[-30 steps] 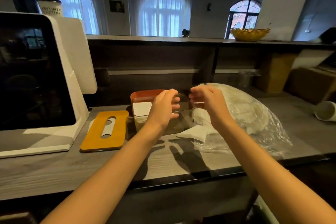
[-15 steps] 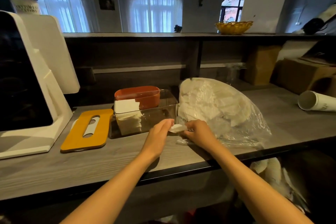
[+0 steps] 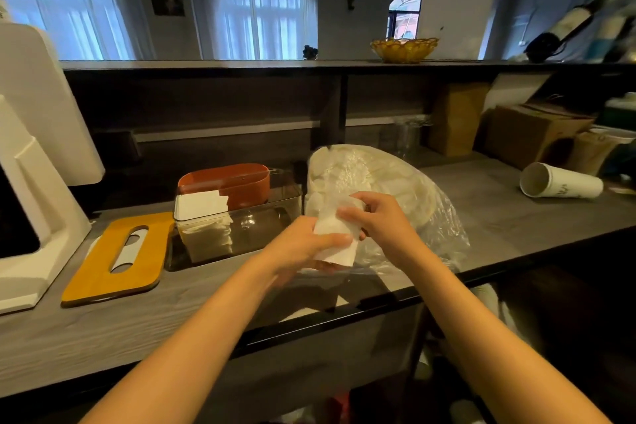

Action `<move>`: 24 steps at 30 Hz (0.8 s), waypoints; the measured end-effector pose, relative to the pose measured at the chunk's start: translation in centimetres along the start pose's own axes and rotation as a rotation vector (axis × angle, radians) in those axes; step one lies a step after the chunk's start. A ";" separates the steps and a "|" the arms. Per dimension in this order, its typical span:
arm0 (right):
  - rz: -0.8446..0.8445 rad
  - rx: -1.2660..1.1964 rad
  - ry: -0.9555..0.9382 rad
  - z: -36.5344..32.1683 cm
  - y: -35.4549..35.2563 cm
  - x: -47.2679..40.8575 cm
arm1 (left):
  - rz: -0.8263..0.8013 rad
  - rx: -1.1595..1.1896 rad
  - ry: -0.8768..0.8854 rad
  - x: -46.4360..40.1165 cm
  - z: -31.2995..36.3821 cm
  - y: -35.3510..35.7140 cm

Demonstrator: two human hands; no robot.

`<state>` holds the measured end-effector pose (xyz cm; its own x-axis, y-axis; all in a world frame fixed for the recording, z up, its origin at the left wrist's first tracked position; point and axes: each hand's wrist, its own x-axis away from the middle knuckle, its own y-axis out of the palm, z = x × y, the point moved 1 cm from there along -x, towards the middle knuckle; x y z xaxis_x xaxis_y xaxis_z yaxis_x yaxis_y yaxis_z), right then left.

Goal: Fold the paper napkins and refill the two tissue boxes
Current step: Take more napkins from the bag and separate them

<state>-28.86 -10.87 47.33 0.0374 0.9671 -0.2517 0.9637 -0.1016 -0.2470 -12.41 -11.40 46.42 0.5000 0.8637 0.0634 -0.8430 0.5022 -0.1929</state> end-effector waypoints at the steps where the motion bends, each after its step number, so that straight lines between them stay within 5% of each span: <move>1: 0.001 -0.015 0.010 0.3 -0.3 0.3 | -0.029 0.043 -0.038 -0.1 -0.1 0.5; 4: 0.116 -0.060 0.040 1.3 -2.3 1.5 | -0.012 0.149 -0.061 -0.7 -0.8 1.9; 9: 0.380 0.153 0.009 3.4 -8.5 4.4 | 0.149 0.070 0.159 -2.1 -1.1 2.5; 14: 0.198 0.283 0.220 4.7 -10.2 5.1 | -0.016 -0.143 0.135 -3.4 -1.8 4.0; 24: -0.066 0.375 0.066 5.1 -9.0 3.1 | 0.081 -0.525 0.186 -5.3 -0.6 4.0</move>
<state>-38.80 -8.18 44.01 0.0073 0.9860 -0.1664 0.8013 -0.1053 -0.5889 -18.26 -13.97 44.76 0.5043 0.8527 -0.1364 -0.6922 0.3047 -0.6542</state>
